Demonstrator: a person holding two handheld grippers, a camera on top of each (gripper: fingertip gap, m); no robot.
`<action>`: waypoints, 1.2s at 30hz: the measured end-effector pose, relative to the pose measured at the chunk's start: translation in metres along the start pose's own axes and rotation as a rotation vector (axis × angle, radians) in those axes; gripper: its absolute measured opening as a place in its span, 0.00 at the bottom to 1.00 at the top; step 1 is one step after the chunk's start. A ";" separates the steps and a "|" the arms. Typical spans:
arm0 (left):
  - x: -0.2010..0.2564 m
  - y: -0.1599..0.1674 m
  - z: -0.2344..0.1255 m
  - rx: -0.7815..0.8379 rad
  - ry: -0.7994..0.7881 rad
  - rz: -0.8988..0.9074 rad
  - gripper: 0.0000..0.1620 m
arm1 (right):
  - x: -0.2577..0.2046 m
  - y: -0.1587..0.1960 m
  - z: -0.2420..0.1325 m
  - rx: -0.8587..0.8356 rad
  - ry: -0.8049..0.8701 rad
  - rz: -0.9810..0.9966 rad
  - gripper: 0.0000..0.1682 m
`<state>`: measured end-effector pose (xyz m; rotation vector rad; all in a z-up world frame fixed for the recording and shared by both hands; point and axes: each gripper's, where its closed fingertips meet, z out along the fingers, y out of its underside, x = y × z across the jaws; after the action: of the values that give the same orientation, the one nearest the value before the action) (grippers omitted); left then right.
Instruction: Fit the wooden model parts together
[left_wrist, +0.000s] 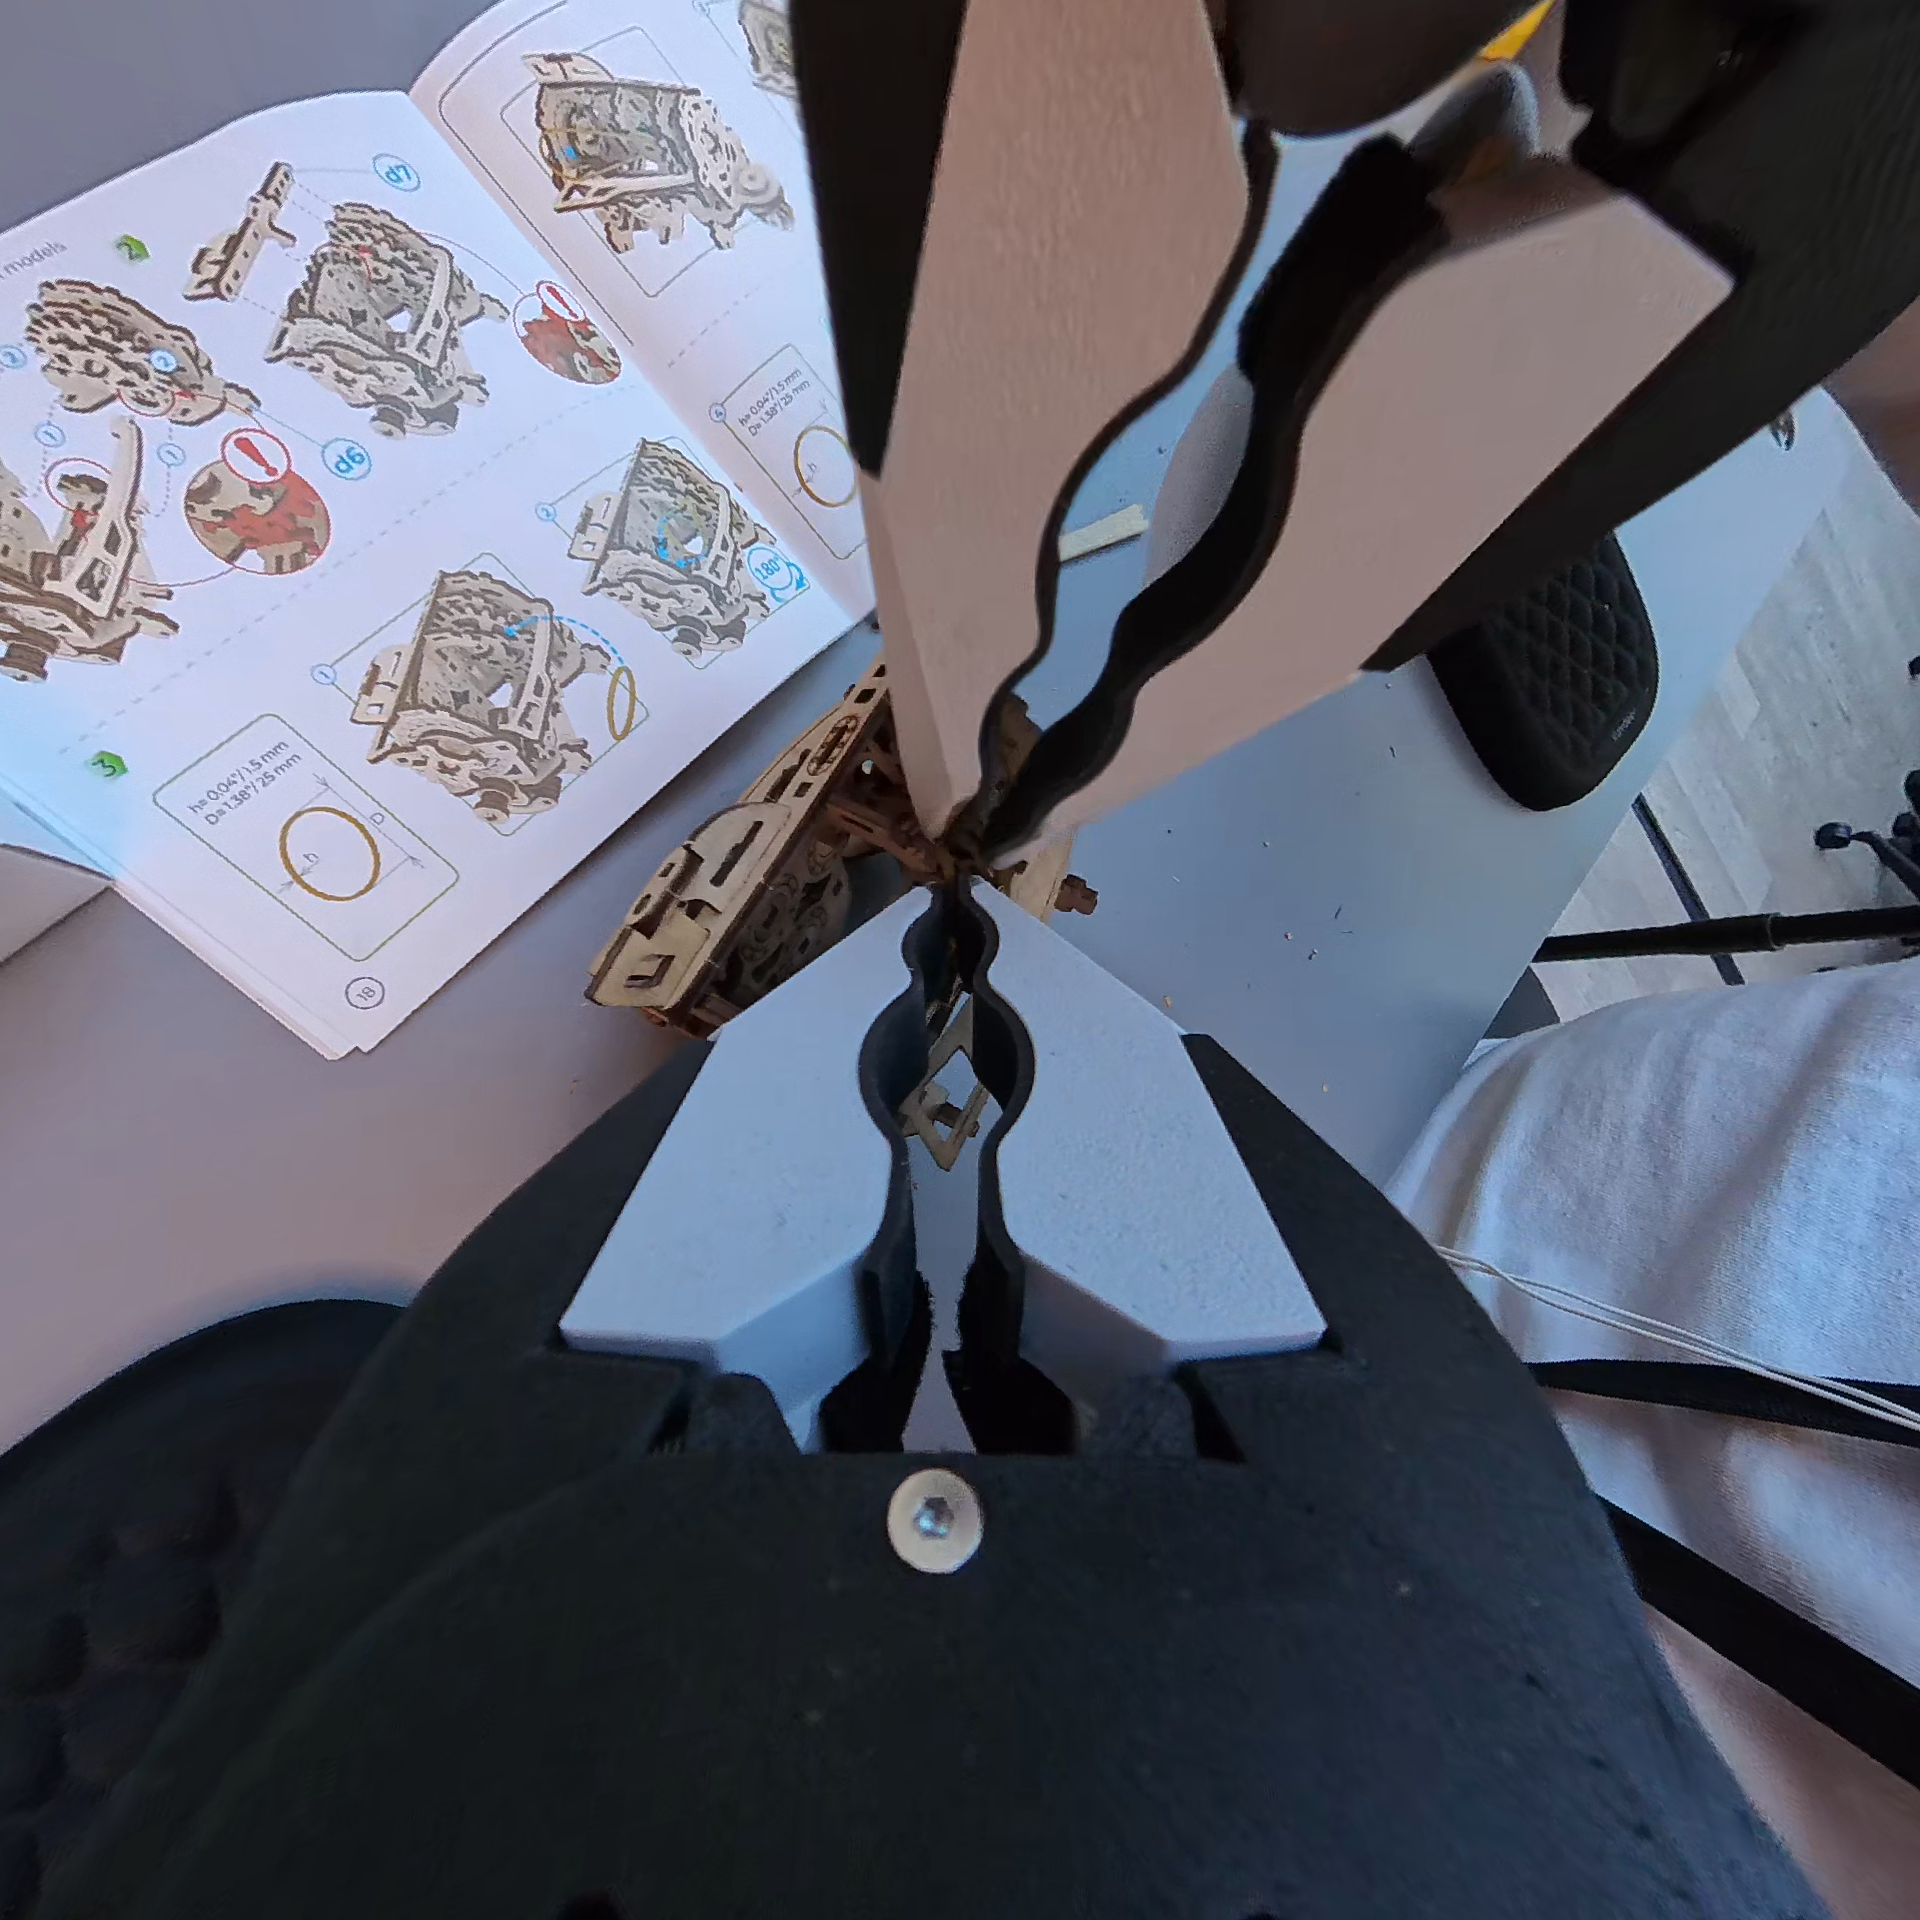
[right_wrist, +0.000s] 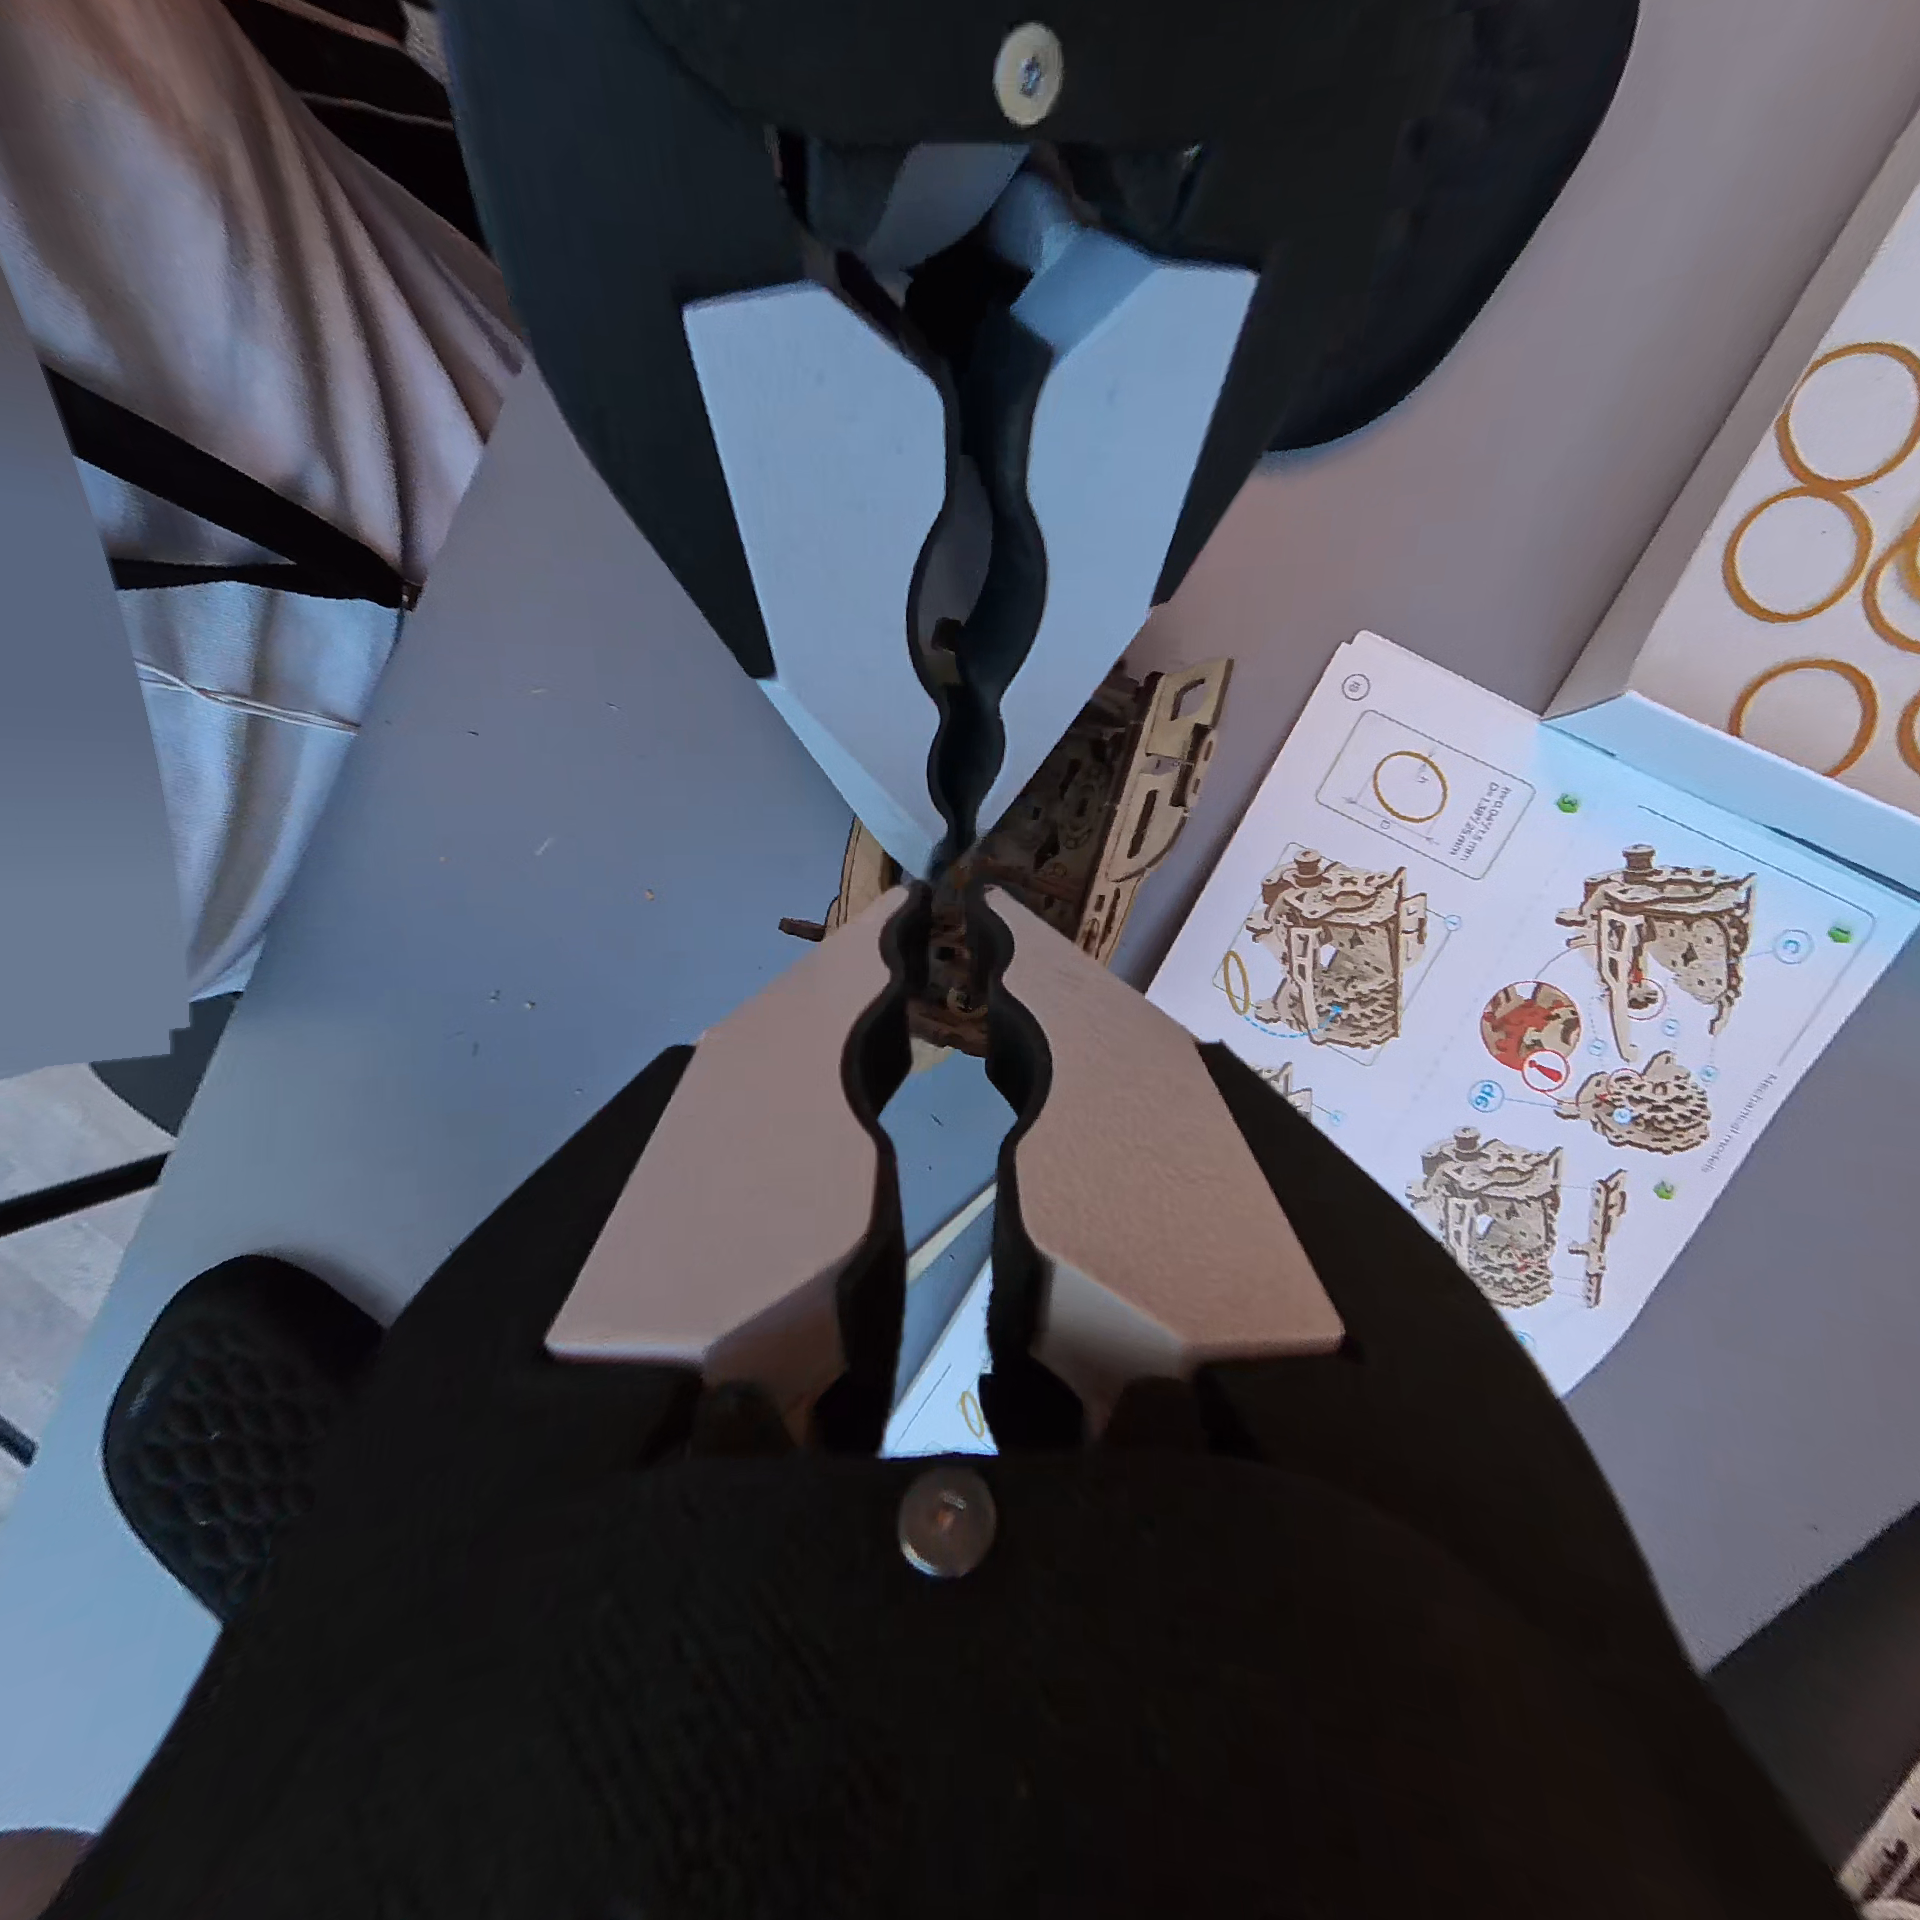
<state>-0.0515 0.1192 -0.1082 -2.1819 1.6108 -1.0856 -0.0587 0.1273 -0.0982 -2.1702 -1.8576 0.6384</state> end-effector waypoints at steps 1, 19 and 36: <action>0.001 0.000 0.000 -0.002 0.000 0.004 0.00 | 0.001 -0.001 -0.002 0.008 -0.011 0.017 0.05; 0.001 0.000 -0.001 0.021 -0.001 0.021 0.00 | 0.005 0.006 0.005 -0.015 -0.110 0.030 0.03; 0.006 0.002 -0.003 0.031 0.068 -0.013 0.02 | 0.006 0.007 0.007 -0.059 -0.061 -0.084 0.00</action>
<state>-0.0538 0.1135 -0.1047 -2.1603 1.5990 -1.1930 -0.0550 0.1314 -0.1087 -2.1178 -2.0113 0.6470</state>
